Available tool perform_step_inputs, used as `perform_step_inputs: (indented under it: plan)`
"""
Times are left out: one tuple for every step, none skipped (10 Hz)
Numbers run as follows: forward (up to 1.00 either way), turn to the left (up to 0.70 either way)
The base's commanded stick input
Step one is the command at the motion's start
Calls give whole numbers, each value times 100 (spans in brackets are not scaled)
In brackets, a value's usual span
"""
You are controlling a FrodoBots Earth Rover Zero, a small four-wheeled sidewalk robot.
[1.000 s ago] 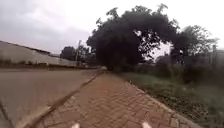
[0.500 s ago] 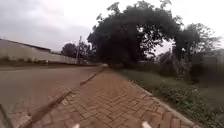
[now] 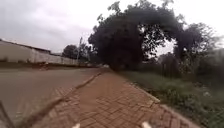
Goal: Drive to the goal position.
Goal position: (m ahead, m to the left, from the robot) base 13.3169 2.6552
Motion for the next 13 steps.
perform_step_inputs:
  plan:
    - [70,10]
    - [70,0]
    - [70,2]
    - [70,3]
    - [70,7]
    - [70,14]
    - [70,15]
    - [70,14]
    - [70,6]
    - [70,4]
    - [70,3]
    - [70,2]
    - [70,0]
